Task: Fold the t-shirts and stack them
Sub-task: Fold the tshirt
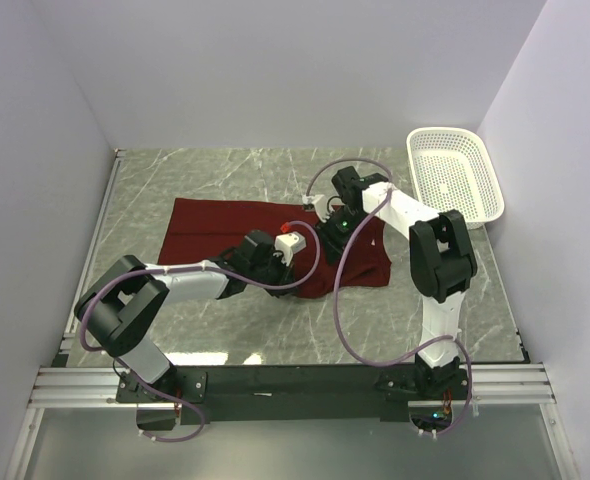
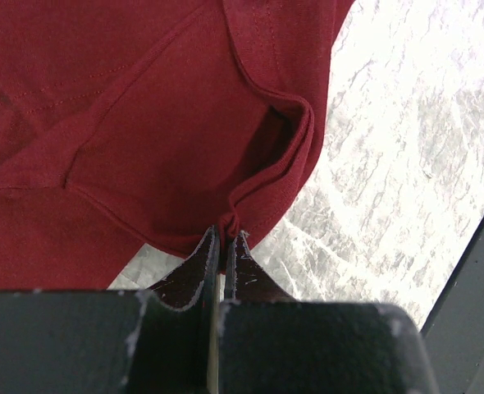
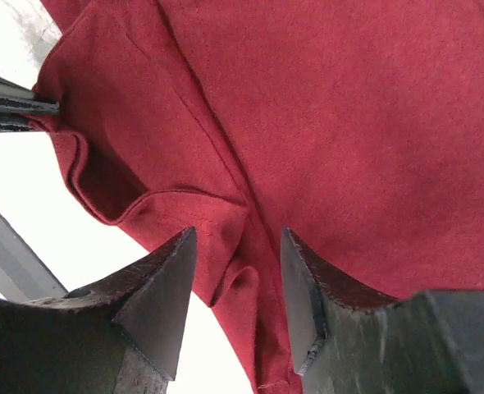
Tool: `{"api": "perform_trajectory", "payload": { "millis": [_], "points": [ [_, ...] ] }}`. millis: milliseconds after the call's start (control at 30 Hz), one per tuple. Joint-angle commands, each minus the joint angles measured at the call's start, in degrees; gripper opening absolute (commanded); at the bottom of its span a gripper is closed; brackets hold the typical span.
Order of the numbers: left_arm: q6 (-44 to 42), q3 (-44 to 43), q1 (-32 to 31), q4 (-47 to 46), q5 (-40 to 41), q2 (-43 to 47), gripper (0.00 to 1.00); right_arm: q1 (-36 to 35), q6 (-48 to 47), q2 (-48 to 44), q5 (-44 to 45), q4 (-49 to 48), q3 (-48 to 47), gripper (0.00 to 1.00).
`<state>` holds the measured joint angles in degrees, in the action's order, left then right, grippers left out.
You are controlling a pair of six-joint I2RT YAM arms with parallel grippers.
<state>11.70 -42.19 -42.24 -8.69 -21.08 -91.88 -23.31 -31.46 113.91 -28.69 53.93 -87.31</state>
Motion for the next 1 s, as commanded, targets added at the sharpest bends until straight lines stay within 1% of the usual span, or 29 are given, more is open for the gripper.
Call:
{"api": "perform_trajectory", "payload": {
  "millis": [0,433,567,667,700,767,800,833,967],
  "points": [
    [-0.37,-2.36,-0.21,-0.63,-0.28,-0.85,0.01,0.02,1.23,-0.53,0.56,-0.23,0.38,0.53],
    [-0.10,-2.45,-0.21,-0.89,-0.54,-1.11,0.01,-0.33,0.70,1.67,-1.11,-0.23,2.67,0.53],
    [-0.10,-2.54,-0.21,-0.80,-0.45,-1.11,0.01,-0.59,0.26,1.67,-2.16,-0.40,2.67,0.51],
    [-0.10,-2.45,-0.21,-0.72,-0.63,-1.20,0.01,-0.95,0.09,0.97,-2.86,-0.85,2.84,0.46],
    [-0.10,-2.54,-0.21,-0.72,-0.54,-1.20,0.01,-1.03,0.00,0.97,-3.04,-0.67,2.67,0.41],
    [-0.10,-2.45,-0.21,-0.72,-0.54,-1.29,0.01,-1.04,-0.26,1.14,-3.92,0.12,2.32,0.35],
    [-0.10,-2.45,-0.21,-0.72,-0.54,-1.20,0.01,-1.04,-0.44,1.32,-4.18,0.21,2.32,0.28],
    [-0.10,-2.54,-0.21,-0.63,-0.54,-1.11,0.01,-1.04,-0.53,1.40,-4.36,0.30,2.14,0.26],
    [-0.19,-2.37,-0.21,-0.63,-0.45,-1.02,0.01,-1.04,-0.70,1.06,-4.80,0.74,1.97,0.12]
  ]
}}
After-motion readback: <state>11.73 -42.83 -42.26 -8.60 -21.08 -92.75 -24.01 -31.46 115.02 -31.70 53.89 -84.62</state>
